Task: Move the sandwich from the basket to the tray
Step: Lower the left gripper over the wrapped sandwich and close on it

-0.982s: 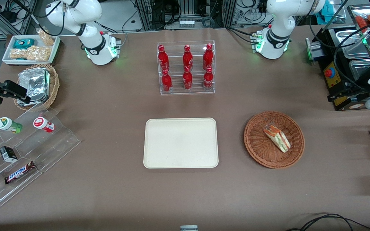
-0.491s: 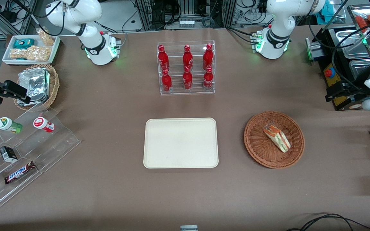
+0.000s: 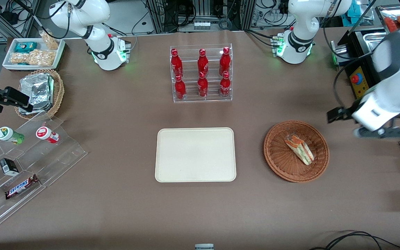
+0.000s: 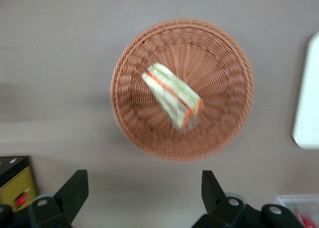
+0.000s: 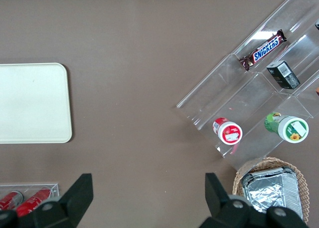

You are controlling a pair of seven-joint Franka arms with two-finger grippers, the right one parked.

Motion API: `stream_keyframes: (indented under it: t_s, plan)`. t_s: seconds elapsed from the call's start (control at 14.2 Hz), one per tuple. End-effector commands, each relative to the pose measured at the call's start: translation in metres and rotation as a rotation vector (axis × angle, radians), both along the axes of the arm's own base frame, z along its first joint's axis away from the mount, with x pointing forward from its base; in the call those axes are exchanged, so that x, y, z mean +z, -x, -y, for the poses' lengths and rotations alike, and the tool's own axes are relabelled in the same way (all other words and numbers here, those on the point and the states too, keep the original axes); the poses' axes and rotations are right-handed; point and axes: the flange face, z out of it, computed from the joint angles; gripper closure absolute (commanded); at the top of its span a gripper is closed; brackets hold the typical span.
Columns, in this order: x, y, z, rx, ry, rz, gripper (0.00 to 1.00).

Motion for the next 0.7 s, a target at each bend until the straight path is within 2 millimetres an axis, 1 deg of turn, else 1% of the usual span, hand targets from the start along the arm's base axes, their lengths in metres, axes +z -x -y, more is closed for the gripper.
stream_keyframes:
  t_s: [0.0,0.07,0.14,0.28,0.42,0.49,0.63]
  plan:
    - [-0.064,0.003,0.029,0.172,-0.081,0.052,0.0]
    - [-0.084,-0.001,0.037,0.234,-0.103,0.065,0.0]
    - [-0.098,-0.004,0.043,0.292,-0.111,0.073,0.0]
    - [-0.114,-0.007,0.045,0.443,-0.117,0.079,0.0]
    - [-0.129,-0.006,0.046,0.6,-0.115,0.097,0.0]
    - [-0.137,-0.004,0.045,0.655,-0.096,0.116,0.0]
    - [-0.155,0.001,0.046,0.706,-0.061,0.138,0.0]
